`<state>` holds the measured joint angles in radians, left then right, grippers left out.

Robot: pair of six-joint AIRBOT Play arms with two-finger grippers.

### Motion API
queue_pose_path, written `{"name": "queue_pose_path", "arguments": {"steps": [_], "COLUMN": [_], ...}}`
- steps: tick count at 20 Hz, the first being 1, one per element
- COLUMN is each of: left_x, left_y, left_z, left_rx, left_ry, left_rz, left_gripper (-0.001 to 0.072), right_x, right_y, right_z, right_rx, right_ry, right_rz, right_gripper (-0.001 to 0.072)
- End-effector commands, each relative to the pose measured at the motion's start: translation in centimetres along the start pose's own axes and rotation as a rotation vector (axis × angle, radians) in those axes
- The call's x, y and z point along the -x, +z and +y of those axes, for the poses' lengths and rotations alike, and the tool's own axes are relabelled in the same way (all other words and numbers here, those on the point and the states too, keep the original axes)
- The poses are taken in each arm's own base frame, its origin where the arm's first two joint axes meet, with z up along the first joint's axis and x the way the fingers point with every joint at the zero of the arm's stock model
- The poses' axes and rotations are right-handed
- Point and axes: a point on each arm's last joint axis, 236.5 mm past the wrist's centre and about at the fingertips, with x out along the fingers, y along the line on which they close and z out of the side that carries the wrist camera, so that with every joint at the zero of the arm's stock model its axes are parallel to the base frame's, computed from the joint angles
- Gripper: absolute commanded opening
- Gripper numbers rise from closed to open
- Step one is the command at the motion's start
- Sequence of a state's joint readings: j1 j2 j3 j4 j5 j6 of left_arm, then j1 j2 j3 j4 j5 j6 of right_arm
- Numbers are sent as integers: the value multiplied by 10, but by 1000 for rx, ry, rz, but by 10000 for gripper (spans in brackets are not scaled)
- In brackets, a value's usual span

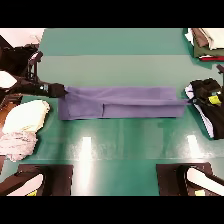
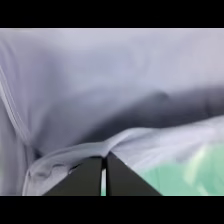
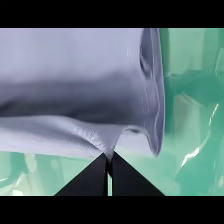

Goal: Fold the shirts.

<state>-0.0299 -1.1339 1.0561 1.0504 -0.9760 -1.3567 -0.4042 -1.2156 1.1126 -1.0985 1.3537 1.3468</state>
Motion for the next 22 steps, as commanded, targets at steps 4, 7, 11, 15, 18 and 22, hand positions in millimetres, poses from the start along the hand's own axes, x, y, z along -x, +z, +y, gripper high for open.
{"name": "queue_pose_path", "arguments": {"steps": [4,7,11,15,18,22], "left_x": [-29,-39,-35,-35,-34,-34], "left_y": [62,71,66,25,13,11], "left_z": [28,33,24,12,9,7], "left_rx": [35,115,104,59,60,67], "left_ry": [61,59,39,1,-10,-19], "left_rz": [-174,-180,-129,51,102,110], "left_gripper": [23,539,489,102,102,102], "right_x": [-53,-71,-68,-54,-63,-94], "right_y": [81,101,87,63,47,44], "right_z": [24,31,20,-20,-38,-28], "right_rx": [-14,-39,19,-9,-56,-64], "right_ry": [29,34,40,55,88,176], "right_rz": [-80,-79,14,117,202,253], "right_gripper": [29,600,597,595,554,554]}}
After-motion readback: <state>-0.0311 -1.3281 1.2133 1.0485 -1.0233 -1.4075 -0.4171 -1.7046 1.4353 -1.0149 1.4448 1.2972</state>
